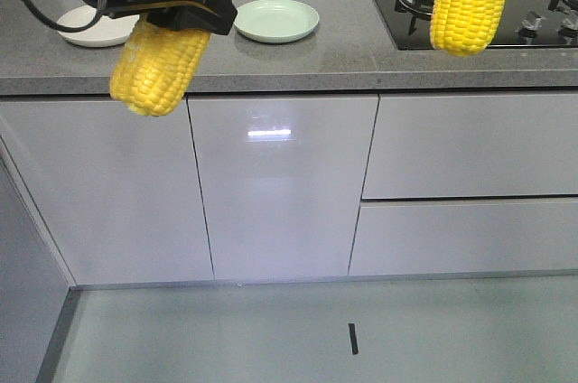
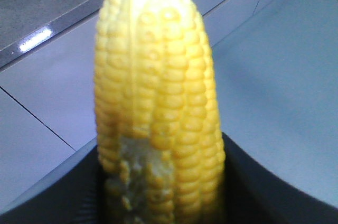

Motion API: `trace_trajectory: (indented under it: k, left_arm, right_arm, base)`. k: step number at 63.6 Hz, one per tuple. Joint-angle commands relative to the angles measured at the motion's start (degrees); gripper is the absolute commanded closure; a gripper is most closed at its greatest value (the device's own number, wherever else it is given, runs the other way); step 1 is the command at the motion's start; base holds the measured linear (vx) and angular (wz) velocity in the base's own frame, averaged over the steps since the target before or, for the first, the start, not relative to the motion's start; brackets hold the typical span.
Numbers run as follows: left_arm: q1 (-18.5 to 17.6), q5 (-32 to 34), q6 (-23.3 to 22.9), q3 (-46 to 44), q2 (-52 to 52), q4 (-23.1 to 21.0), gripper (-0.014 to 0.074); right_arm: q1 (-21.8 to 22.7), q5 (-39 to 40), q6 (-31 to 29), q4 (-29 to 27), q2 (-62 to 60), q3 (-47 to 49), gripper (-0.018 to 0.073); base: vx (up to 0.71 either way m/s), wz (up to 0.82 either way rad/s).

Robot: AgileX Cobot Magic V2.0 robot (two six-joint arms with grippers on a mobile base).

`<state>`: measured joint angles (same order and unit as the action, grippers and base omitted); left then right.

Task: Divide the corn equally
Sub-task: 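Drive the base up to the empty beige and pale green plates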

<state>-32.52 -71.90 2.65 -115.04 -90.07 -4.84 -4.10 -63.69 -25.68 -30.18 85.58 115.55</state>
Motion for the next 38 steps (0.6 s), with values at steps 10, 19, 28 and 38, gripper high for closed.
trace_trajectory:
  k: [10,19,28,38]
  left_arm:
    - [-0.16,3.06,-0.18,-1.79,2.23,-0.5,0.0603]
    - [-0.16,3.06,-0.18,-1.79,2.23,-0.5,0.0603]
    - [-0.16,3.06,-0.18,-1.79,2.23,-0.5,0.0603]
    - [-0.16,3.06,-0.18,-1.79,2.23,-0.5,0.0603]
  right_arm:
    - [0.24,3.83,-0.09,-1.54,-1.93,1.44,0.0561]
    - [0.24,3.83,-0.09,-1.54,-1.93,1.44,0.0561]
    - [0.24,3.83,-0.09,-1.54,-1.93,1.44,0.0561]
    - [0.24,3.83,-0.09,-1.54,-1.93,1.44,0.0561]
  base:
    - [-0.01,-0.03]
    - [0.02,0.07]
    - [0.03,0.12]
    - [0.05,0.17]
